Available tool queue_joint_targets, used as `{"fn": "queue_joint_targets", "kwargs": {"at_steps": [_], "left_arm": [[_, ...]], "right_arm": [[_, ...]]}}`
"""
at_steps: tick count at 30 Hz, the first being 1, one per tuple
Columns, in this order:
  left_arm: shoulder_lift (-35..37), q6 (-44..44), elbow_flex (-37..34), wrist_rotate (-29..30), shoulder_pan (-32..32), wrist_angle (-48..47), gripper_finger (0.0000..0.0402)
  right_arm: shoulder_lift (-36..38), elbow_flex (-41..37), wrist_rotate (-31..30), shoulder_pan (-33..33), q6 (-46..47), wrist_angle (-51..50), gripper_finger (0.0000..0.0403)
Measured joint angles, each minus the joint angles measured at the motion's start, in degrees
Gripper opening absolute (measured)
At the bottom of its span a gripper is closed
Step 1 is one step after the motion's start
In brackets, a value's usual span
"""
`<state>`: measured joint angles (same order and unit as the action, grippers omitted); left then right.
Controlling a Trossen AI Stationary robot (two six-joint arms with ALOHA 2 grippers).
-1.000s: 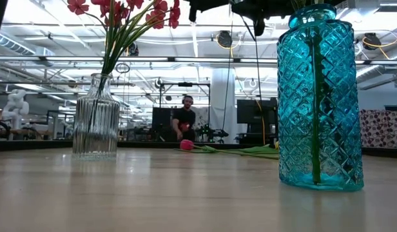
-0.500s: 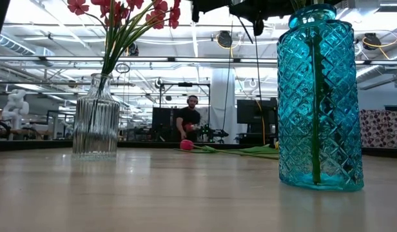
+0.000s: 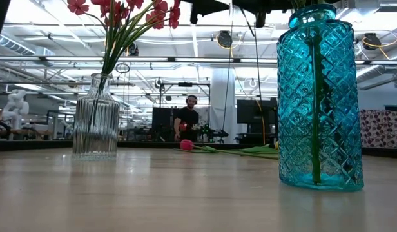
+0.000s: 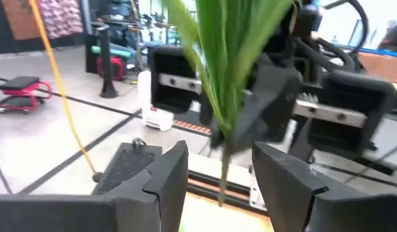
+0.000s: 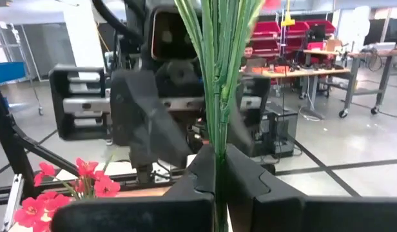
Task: Sort flowers into vase by color
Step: Put the orange flowers into the transparent vase
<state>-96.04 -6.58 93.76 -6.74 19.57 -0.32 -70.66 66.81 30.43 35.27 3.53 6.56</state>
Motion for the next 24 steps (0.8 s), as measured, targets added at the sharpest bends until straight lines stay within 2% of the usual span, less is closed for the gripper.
{"fn": "queue_joint_targets", "kwargs": {"at_steps": [24], "left_arm": [[0.0,0.9,0.0,0.7,0.0,2.9,0.0178]], "right_arm": [[-0.4,0.0,1.2,-1.1,-1.8,-2.4,0.0004]]}}
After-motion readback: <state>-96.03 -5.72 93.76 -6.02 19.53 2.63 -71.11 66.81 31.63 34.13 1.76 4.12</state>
